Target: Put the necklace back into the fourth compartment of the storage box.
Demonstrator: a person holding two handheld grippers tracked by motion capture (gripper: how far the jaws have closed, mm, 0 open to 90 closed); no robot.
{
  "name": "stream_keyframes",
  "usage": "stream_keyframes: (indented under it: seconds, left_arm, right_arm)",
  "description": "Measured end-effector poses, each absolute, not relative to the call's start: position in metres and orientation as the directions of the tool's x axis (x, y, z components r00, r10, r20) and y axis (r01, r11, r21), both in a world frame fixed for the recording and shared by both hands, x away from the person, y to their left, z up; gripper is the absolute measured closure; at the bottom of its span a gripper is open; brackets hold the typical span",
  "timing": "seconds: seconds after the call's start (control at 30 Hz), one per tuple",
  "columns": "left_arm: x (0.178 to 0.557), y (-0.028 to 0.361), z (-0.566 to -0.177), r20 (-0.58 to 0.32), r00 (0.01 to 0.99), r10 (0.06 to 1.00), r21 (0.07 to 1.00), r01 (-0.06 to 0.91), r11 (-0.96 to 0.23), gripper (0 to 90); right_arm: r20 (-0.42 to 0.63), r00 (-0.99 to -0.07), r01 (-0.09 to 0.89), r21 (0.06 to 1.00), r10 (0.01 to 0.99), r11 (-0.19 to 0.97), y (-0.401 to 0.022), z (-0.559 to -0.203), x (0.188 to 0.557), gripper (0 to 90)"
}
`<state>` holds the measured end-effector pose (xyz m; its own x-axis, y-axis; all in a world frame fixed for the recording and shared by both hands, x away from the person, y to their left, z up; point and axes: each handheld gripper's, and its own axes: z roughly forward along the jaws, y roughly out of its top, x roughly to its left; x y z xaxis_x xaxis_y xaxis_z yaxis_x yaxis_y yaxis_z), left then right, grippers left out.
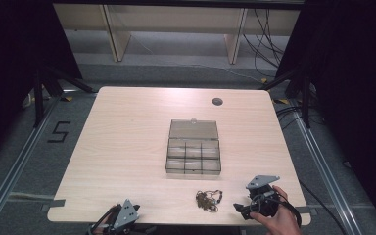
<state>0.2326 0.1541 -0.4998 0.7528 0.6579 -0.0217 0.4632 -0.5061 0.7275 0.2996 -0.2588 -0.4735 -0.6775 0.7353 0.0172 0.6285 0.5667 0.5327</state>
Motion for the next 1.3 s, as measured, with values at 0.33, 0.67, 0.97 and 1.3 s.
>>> stream_keyframes:
  seconds: [0.33, 0.67, 0.97, 1.3]
  left_arm:
    - [0.232, 0.154, -0.500, -0.043, 0.739, 0.672, 0.734, 0.480, -0.481, 15.9]
    - [0.231, 0.154, -0.500, -0.047, 0.742, 0.669, 0.726, 0.486, -0.487, 15.9]
    - [0.233, 0.154, -0.500, -0.016, 0.755, 0.656, 0.722, 0.462, -0.515, 15.9]
    - [0.232, 0.154, -0.501, -0.035, 0.743, 0.669, 0.721, 0.482, -0.498, 15.9]
  right_arm:
    - [0.018, -0.685, 0.627, 0.523, 0.728, 0.577, -0.258, -0.474, 0.300, 21.5]
    - [0.001, -0.722, 0.589, 0.525, 0.692, 0.614, -0.249, -0.464, 0.296, 20.0]
    - [0.002, -0.739, 0.591, 0.483, 0.674, 0.646, -0.228, -0.459, 0.297, 19.1]
    - [-0.018, -0.803, 0.522, 0.462, 0.596, 0.717, -0.194, -0.452, 0.306, 20.3]
